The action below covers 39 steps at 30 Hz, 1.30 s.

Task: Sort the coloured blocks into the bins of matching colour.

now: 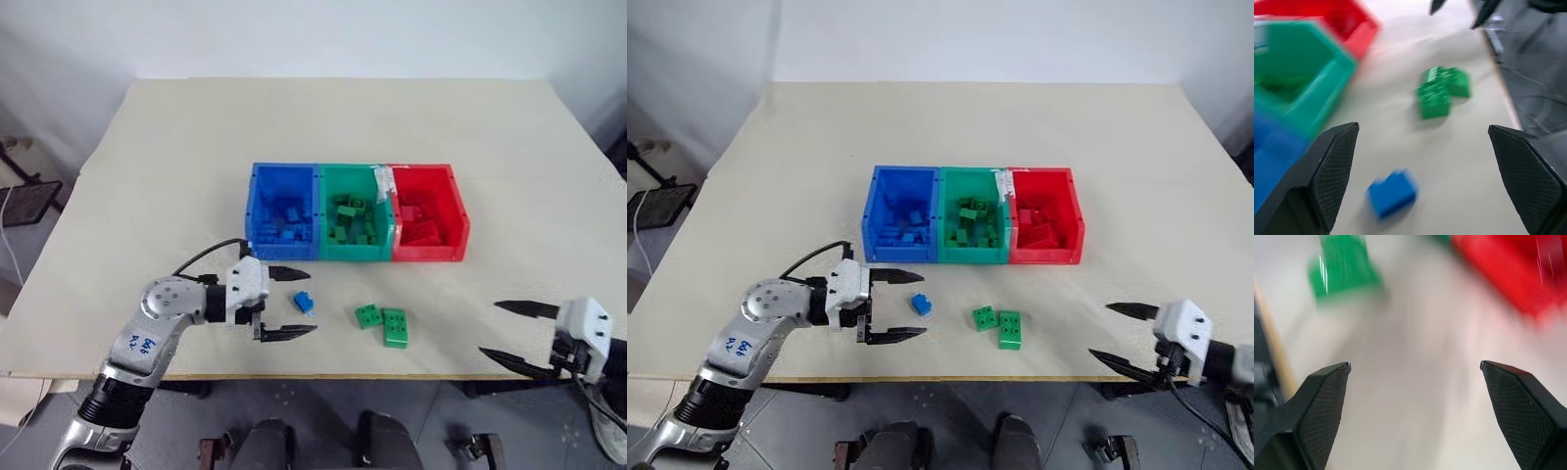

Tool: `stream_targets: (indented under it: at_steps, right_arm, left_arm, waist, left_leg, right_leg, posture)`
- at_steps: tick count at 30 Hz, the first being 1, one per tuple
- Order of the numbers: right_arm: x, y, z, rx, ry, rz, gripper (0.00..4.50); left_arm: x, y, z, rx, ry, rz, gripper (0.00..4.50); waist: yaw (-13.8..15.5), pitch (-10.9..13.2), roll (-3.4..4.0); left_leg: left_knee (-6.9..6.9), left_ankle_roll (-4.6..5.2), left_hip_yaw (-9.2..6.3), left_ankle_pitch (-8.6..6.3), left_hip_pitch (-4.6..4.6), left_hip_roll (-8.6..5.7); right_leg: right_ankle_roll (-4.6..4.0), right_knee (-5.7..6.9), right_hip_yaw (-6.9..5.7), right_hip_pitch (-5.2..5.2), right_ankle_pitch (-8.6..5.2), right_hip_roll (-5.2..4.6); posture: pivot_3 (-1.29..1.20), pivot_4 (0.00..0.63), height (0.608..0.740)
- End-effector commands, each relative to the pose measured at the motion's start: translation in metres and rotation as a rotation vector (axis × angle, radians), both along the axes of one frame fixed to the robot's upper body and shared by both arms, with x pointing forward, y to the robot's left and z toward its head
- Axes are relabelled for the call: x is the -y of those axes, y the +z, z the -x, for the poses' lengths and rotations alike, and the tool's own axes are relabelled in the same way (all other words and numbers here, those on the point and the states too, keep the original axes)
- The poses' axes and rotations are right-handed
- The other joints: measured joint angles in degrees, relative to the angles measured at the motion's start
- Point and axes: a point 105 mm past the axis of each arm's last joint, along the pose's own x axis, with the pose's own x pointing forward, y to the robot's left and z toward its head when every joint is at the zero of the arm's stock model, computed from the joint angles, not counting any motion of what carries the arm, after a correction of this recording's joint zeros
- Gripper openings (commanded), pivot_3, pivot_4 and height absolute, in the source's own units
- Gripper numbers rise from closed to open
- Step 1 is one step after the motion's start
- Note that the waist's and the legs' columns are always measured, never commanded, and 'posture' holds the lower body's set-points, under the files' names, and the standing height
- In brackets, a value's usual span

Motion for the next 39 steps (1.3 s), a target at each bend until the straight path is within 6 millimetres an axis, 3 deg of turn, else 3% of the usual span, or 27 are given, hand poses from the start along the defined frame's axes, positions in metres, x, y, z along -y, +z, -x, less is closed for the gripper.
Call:
stream_targets:
  at_steps: [1,4,12,19,25,31,36,39]
  right_arm:
    - [-0.019,0.015,-0.003,0.023,0.074,-0.005,4.44]
    - [-0.047,0.012,0.001,-0.086,0.184,0.000,4.44]
    - [-0.110,0.011,-0.023,-0.131,0.353,0.043,4.44]
    - [-0.136,-0.004,-0.034,-0.169,0.430,0.076,4.44]
    - [-0.127,-0.034,-0.041,-0.254,0.378,0.133,4.44]
    - [-0.109,-0.040,-0.041,-0.272,0.327,0.125,4.44]
    - [-0.111,-0.041,-0.037,-0.261,0.347,0.094,3.34]
    - [-0.114,-0.036,-0.037,-0.243,0.354,0.058,3.34]
  left_arm:
    - [0.003,0.009,0.002,0.043,-0.034,0.006,4.50]
    - [0.001,0.013,0.004,0.058,-0.036,0.008,4.50]
    - [-0.032,0.010,0.013,0.028,0.026,-0.025,4.50]
    - [-0.039,0.008,0.021,0.007,0.070,-0.023,4.50]
    - [-0.035,0.010,0.026,0.011,0.065,-0.019,4.50]
    - [-0.036,0.015,0.026,0.018,0.053,-0.010,4.50]
    - [-0.034,0.017,0.023,0.025,0.042,-0.010,4.50]
    - [-0.034,0.017,0.022,0.027,0.040,-0.011,4.50]
  waist:
    - [-0.32,-0.01,0.01]
    - [-0.12,-0.02,0.03]
    - [0.95,0.00,0.01]
    - [1.46,0.01,0.00]
    - [1.12,0.00,-0.01]
    - [1.37,-0.03,-0.06]
    - [1.43,-0.04,-0.07]
    - [1.44,-0.04,-0.07]
  left_leg:
    - [0.00,-0.01,0.00,0.00,0.01,0.01]
    - [0.00,-0.01,-0.03,0.00,0.03,0.03]
    - [0.10,0.01,-0.62,-0.03,-0.07,-0.03]
    - [0.39,0.03,-0.98,-0.08,-0.36,-0.12]
    - [0.40,0.02,-0.94,-0.09,-0.33,-0.09]
    - [0.46,0.02,-0.95,-0.09,-0.29,-0.09]
    - [0.49,0.02,-0.95,-0.10,-0.29,-0.10]
    - [0.49,0.01,-0.95,-0.10,-0.29,-0.11]
  right_leg:
    - [-0.01,0.01,0.01,-0.01,0.00,0.00]
    - [-0.01,0.04,0.03,-0.03,0.00,0.00]
    - [-0.01,0.00,-0.03,-0.05,0.00,-0.05]
    - [0.00,0.00,-0.26,-0.05,0.00,-0.11]
    - [0.00,0.04,-0.30,-0.05,0.00,-0.08]
    - [0.00,0.06,-0.32,0.05,0.00,-0.08]
    - [0.00,0.06,-0.36,0.11,0.00,-0.09]
    - [0.00,0.05,-0.36,0.11,0.00,-0.09]
  posture:
    - [0.00,0.150,0.740]
    - [0.00,0.150,0.740]
    - [0.00,0.150,0.740]
    - [0.00,0.150,0.740]
    - [0.00,0.150,0.740]
    - [0.00,0.150,0.740]
    - [0.00,0.150,0.740]
    - [0.00,0.150,0.740]
